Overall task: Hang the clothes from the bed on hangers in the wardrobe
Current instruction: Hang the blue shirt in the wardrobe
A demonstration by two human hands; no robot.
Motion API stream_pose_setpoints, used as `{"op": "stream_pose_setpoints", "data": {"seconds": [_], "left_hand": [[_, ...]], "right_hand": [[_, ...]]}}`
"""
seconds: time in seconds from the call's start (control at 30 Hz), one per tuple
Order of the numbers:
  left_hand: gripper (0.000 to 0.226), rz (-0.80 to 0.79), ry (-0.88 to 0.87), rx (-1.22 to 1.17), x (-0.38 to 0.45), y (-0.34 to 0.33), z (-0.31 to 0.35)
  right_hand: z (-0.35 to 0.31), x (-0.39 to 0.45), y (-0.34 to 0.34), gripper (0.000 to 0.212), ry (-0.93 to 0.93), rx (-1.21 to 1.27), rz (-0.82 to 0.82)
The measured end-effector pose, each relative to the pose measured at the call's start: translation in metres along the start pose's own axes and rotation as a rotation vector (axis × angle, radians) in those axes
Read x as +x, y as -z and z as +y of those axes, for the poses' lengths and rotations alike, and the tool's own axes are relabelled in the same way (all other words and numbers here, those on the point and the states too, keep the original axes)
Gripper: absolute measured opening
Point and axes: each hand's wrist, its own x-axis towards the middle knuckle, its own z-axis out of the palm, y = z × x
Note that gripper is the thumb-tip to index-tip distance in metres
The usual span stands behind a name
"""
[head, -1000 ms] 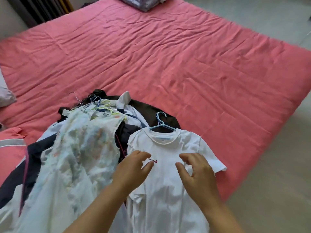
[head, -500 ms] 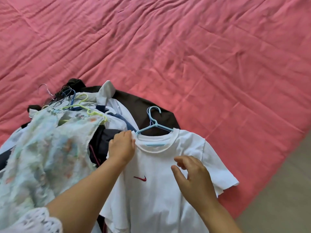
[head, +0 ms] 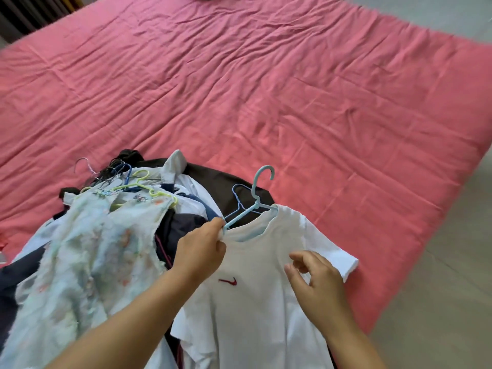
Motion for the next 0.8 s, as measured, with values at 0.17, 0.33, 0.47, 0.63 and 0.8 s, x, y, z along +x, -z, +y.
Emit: {"op": "stream_pose_setpoints", "data": {"seconds": [0.17, 0.33, 0.47, 0.63, 0.8], "left_hand": [[0.029, 0.174, -0.088, -0.168, -0.059, 0.052, -0.006], [0.025, 0.326, -0.289, -0.225, -0.143, 0.113, -0.010], [0.031, 0.412, -0.445, -0.276, -0.215, 0.160, -0.026], [0.035, 0.430, -0.612, -0.400, -0.290, 0.227, -0.036], [0.025, 0.397, -0.827, -0.478, -0.350, 0.286, -0.024]], "right_hand": [[-0.031, -0.051, 0.018, 0.018, 0.052, -0.043, 0.124], [-0.078, -0.127, 0.040, 0.027, 0.133, -0.098, 0.316], [-0.123, -0.196, 0.065, 0.050, 0.240, -0.158, 0.539], [-0.177, -0.275, 0.109, 0.061, 0.417, -0.286, 0.661], [-0.225, -0.353, 0.149, 0.063, 0.505, -0.363, 0.767]]}}
